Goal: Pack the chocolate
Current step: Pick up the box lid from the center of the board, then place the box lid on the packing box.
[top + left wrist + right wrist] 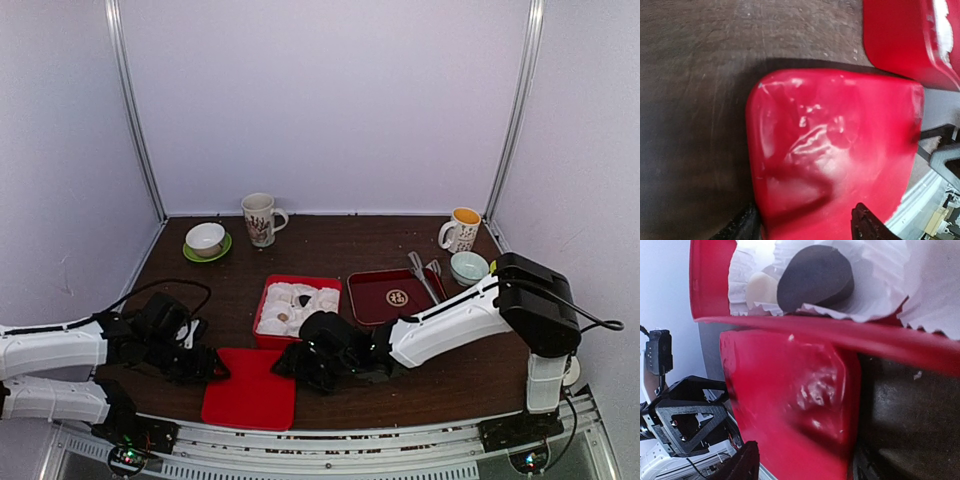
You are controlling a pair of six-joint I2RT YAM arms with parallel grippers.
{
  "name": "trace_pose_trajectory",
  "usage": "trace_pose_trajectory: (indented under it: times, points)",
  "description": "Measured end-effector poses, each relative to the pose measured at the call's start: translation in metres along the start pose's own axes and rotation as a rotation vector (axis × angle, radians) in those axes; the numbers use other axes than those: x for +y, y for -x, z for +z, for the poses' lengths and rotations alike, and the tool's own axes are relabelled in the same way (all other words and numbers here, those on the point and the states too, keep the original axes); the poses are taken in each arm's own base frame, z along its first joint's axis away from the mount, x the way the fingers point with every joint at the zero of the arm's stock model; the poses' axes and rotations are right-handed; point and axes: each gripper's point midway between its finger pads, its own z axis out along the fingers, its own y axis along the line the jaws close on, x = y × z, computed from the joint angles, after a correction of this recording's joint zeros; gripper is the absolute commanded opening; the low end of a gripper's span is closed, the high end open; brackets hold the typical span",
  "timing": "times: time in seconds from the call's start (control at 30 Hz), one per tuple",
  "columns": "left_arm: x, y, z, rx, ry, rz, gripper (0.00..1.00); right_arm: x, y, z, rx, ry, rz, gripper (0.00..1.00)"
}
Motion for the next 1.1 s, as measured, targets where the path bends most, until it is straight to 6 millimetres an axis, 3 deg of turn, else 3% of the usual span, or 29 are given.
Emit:
trace_pose_trajectory:
  times: [0.13,0.3,0.43,0.77,0.93,1.1]
  points:
    - [-0.005,-0.001,-0.02,-0.05,-0.036,-0.001,0.6,0.002,-0.004,0.0,0.009,0.052,-0.015,0.5]
    - [-0.008,0.0,-0.037,-0.106,-0.06,-0.016,0.59,0.003,-0.005,-0.001,0.007,0.07,-0.044,0.29]
    - [-0.01,0.003,-0.045,-0.106,-0.039,-0.023,0.58,0.009,-0.006,-0.008,0.003,0.084,-0.079,0.29]
    - [-0.025,0.032,-0.071,-0.196,0.011,0.003,0.57,0.057,0.001,-0.043,-0.035,0.141,-0.203,0.3]
    - [-0.033,0.045,-0.065,-0.181,0.045,0.014,0.57,0.064,0.024,-0.051,-0.069,0.149,-0.232,0.32]
    - [-0.064,0.077,-0.054,-0.185,0.017,0.05,0.57,0.07,0.06,-0.07,-0.129,0.16,-0.244,0.32]
